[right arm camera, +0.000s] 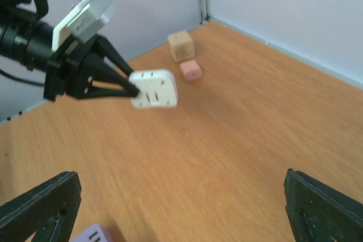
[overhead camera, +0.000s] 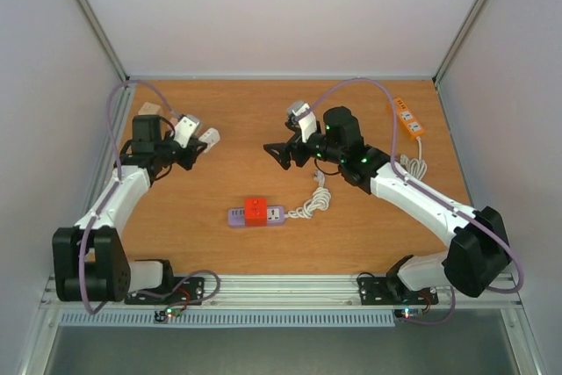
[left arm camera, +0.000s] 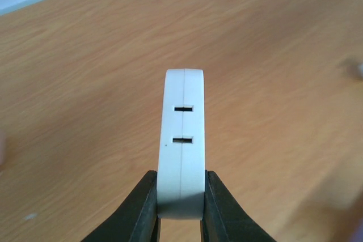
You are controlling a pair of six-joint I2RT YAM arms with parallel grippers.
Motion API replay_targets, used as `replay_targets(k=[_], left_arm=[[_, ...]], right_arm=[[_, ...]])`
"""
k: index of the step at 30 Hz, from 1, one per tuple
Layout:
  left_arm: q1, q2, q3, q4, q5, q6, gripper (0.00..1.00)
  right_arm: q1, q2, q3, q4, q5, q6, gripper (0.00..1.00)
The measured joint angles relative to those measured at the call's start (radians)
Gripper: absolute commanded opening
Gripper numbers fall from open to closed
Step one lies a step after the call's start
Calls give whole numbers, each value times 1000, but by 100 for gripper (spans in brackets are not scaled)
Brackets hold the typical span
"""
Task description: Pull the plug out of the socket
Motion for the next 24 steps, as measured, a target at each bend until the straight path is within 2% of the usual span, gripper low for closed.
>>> replay_targets(k=[5, 14, 24], left_arm=[[58, 117, 5, 48, -156, 34, 1], [60, 320, 33, 178, -393, 104, 1], [49, 548, 213, 266, -523, 98, 1]], right_arm=[[0, 51, 3, -71, 0, -26, 99], [0, 62, 2, -116, 10, -40, 98], [0, 105, 2, -120, 11, -40, 99]])
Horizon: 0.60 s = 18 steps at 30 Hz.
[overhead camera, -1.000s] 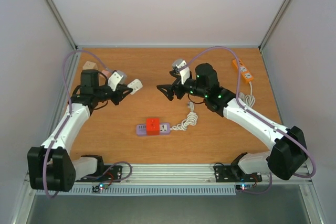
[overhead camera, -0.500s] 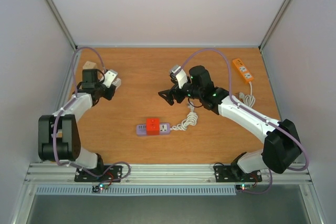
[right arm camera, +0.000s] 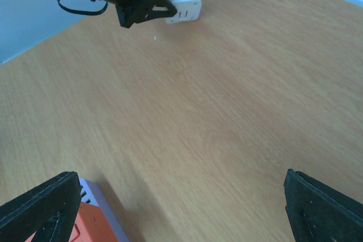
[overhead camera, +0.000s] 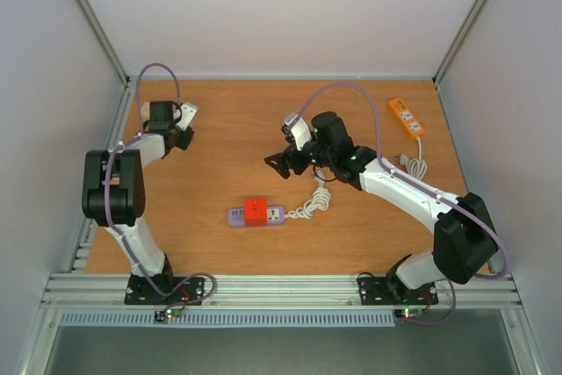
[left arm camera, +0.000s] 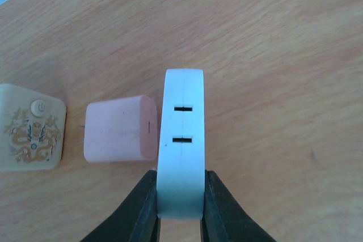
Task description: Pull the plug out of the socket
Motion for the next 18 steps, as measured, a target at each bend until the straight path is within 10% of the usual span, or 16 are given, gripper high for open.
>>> replay_targets(k=[13, 18], left_arm=[[-118, 144, 44, 169, -267, 78, 3], [-155, 182, 46, 240, -356, 109, 22]], right_arm=[[0, 8, 0, -19, 1, 0, 99], [0, 10, 0, -19, 9, 0, 99]])
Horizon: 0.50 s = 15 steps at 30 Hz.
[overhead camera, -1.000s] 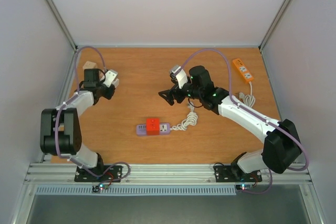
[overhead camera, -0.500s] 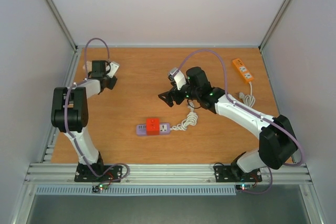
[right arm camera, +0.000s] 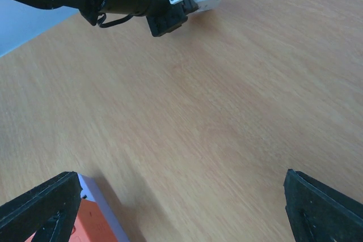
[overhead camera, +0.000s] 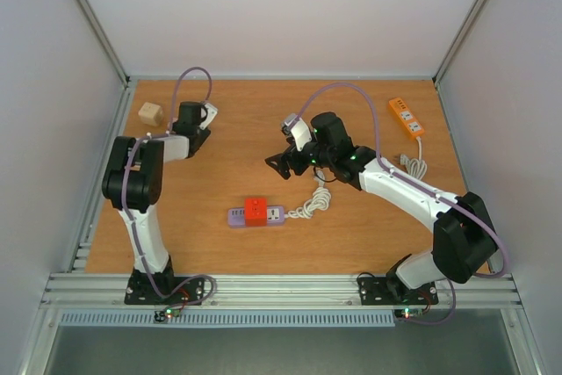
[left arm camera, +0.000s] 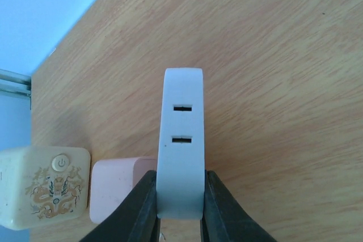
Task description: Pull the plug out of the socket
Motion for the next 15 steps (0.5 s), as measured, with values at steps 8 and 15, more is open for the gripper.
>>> replay_targets(k=[8, 15], left_arm=[[-8, 15, 0, -54, -7, 5, 49], [-10, -18, 0, -120, 58, -18, 69]], right_arm=[[-5, 4, 0, 0, 5, -1, 99], [-12, 14, 0, 0, 0, -2, 98]])
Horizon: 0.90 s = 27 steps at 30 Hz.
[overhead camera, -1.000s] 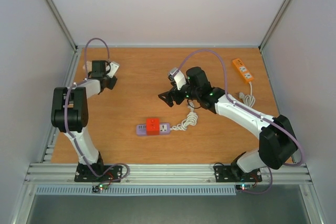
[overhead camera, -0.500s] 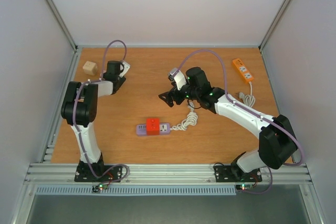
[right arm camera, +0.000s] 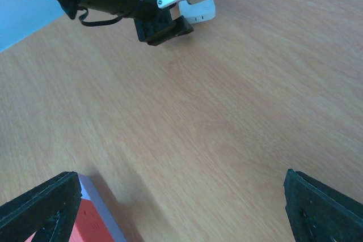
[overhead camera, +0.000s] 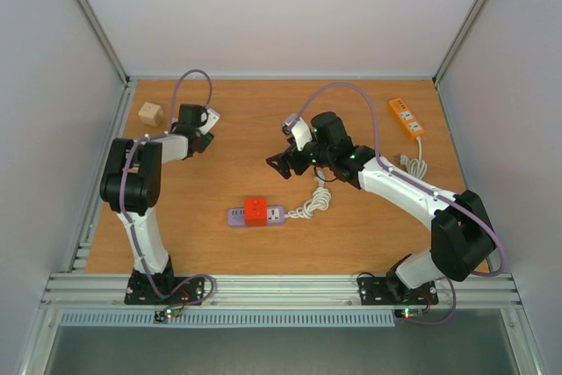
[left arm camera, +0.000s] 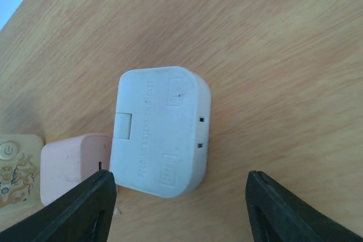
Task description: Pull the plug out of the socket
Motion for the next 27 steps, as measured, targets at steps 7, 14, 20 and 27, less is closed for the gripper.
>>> replay_targets(k=[7, 14, 20, 27], left_arm=[[0, -110, 2, -153, 186, -42, 98], [19, -246, 5, -322, 434, -96, 100], [23, -402, -17, -421, 591, -95, 100], [15, -592, -91, -580, 783, -11, 100]], right_arm=[[-25, 0, 0, 0, -27, 0, 99], [-53, -1, 0, -7, -74, -14, 99], [-85, -29, -24, -45, -136, -72, 99], [-117, -81, -108, -95, -207, -174, 99]])
